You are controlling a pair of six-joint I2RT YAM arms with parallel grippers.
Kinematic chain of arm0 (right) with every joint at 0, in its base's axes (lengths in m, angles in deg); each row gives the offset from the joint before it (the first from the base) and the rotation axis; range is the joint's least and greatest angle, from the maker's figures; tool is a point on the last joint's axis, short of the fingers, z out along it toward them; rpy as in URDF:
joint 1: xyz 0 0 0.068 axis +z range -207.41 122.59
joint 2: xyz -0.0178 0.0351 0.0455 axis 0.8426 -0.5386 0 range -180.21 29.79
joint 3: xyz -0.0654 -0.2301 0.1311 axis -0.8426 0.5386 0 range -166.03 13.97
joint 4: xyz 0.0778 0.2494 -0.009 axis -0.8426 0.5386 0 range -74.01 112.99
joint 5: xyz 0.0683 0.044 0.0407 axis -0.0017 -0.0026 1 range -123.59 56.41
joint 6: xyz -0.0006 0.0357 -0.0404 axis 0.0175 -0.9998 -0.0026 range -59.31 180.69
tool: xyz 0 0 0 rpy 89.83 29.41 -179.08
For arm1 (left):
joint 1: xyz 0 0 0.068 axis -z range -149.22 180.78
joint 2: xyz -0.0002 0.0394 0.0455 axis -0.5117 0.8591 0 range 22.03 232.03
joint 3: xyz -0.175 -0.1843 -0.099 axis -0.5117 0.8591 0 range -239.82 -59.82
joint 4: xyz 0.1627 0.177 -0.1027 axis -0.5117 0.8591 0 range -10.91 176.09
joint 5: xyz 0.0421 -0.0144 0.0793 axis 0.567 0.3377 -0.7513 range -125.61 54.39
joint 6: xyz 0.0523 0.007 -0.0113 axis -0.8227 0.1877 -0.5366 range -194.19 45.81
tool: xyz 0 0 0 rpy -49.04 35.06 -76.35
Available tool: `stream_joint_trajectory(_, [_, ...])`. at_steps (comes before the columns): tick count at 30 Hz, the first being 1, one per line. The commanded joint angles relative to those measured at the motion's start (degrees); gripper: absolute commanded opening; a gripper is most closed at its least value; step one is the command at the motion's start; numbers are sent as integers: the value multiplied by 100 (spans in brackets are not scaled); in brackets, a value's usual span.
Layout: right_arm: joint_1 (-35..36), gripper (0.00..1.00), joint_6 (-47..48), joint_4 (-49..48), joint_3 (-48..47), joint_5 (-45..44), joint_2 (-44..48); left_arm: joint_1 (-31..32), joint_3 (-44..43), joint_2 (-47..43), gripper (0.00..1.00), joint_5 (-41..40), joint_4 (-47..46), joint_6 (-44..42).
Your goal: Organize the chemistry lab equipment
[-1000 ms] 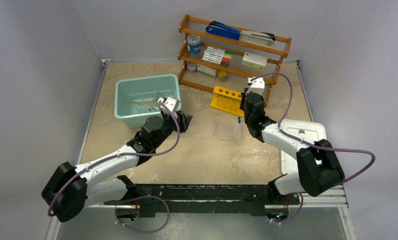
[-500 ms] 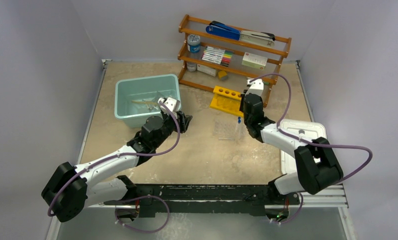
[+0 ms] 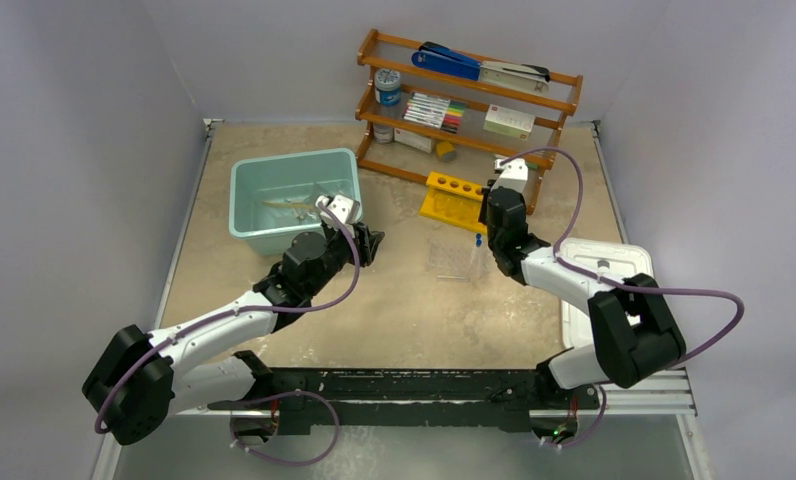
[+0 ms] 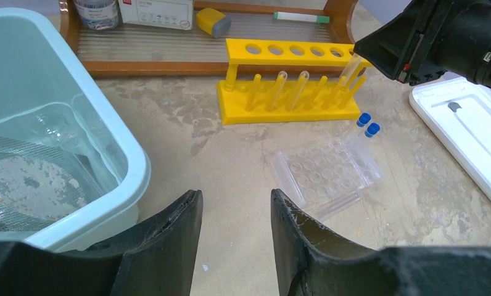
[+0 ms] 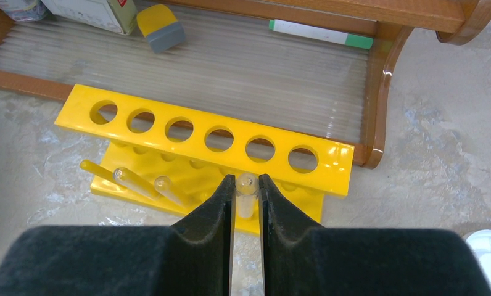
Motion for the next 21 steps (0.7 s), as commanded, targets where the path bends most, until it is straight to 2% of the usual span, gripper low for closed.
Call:
stream_joint_trajectory(1, [-12,20,-75,-77,23,-90,56,-5,-76,-130,44,38,-182,-79])
stream_joint_trajectory(8, [-12,34,-91,-40,-3,-63,26,-10,-85,-132,44,34,-152,-68])
stream_joint_trajectory(16, [-12,35,-96,23,36,-149,304,-9,-87,-150,43,74,-131,-73])
stream_joint_trajectory(21, [-12,35,-102,171,65,-64,732,30,-147,32,43,550,-175,-1])
